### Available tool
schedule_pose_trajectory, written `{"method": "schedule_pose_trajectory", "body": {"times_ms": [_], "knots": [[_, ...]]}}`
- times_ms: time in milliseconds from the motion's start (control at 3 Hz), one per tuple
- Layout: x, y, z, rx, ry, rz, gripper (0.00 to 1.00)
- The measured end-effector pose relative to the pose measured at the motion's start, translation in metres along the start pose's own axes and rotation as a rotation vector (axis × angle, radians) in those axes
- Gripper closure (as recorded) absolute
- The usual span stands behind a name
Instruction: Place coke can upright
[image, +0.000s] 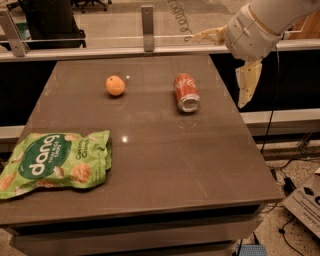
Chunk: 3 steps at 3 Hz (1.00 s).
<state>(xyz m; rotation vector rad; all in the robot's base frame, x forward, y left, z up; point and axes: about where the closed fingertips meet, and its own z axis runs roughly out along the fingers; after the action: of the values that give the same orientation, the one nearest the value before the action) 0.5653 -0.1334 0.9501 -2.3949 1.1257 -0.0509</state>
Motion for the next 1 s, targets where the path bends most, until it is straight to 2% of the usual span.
{"method": "schedule_pose_trajectory", "body": {"times_ms": [333,667,1000], "knots": [[-0.0006,-0.0009,0.0011,0.001,-0.001,-0.073,0.0],[-0.0005,-0.001,0.0013,0.001,-0.001,-0.072,0.0],[-0.0027,-0.0049,0.0007,0.006,-0.021,-0.106,0.0]]}}
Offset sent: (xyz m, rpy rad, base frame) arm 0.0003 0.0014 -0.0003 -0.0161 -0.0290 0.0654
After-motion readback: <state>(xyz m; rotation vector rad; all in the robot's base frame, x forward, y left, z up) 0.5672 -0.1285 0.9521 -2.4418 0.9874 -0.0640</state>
